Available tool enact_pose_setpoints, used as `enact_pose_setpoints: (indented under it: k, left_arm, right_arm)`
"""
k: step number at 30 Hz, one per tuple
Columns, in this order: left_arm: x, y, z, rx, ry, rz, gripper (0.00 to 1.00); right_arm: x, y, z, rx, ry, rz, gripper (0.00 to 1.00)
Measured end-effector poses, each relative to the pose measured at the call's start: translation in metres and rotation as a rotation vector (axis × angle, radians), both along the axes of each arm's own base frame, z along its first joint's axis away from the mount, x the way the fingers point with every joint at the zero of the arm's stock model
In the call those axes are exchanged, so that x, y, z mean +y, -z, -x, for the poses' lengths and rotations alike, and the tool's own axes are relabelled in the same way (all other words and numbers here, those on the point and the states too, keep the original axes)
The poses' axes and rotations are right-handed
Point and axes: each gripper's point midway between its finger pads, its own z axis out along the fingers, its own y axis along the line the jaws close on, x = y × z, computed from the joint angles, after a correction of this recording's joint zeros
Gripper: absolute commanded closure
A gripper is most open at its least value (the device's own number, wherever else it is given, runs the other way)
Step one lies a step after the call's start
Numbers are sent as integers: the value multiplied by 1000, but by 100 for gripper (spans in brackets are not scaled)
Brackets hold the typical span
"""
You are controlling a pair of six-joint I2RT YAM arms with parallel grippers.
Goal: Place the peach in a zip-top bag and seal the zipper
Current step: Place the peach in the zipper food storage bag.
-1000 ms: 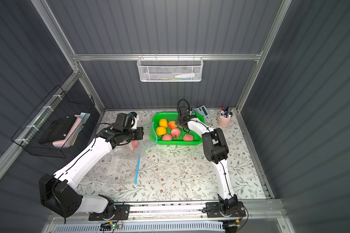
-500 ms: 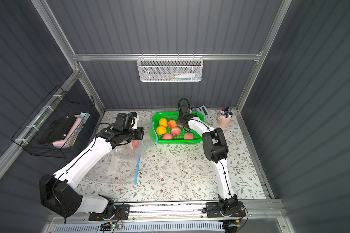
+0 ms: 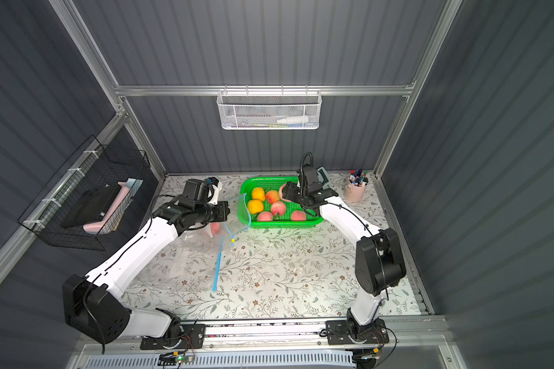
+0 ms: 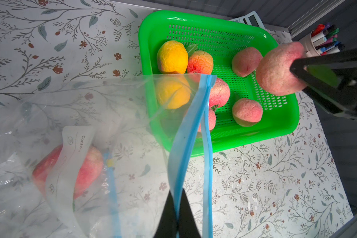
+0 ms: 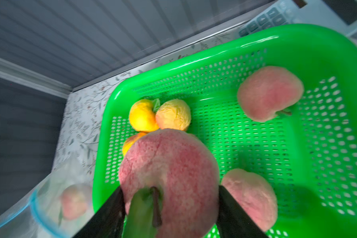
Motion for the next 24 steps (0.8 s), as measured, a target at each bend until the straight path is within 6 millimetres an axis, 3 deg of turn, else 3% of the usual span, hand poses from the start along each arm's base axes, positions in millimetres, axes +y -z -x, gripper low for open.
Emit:
enact_pose_setpoints:
  k: [6,14,20,24]
  left_arm:
    - [-1,-1,1,0,5,6,100]
    - [1,-20,10,-39,14,32,100]
    - [-2,-42,21,-81,45,80,100]
    - [-3,-46,33,-89,69,105,100]
  right_arm:
    - [21,-30,47,-48,-162,-143,36]
    - [79,-79,103,-138,-347,-271,37]
    - [116,-83,138,-116,-421,-311,36]
    - [132,-79,155,-82,-439,-322,36]
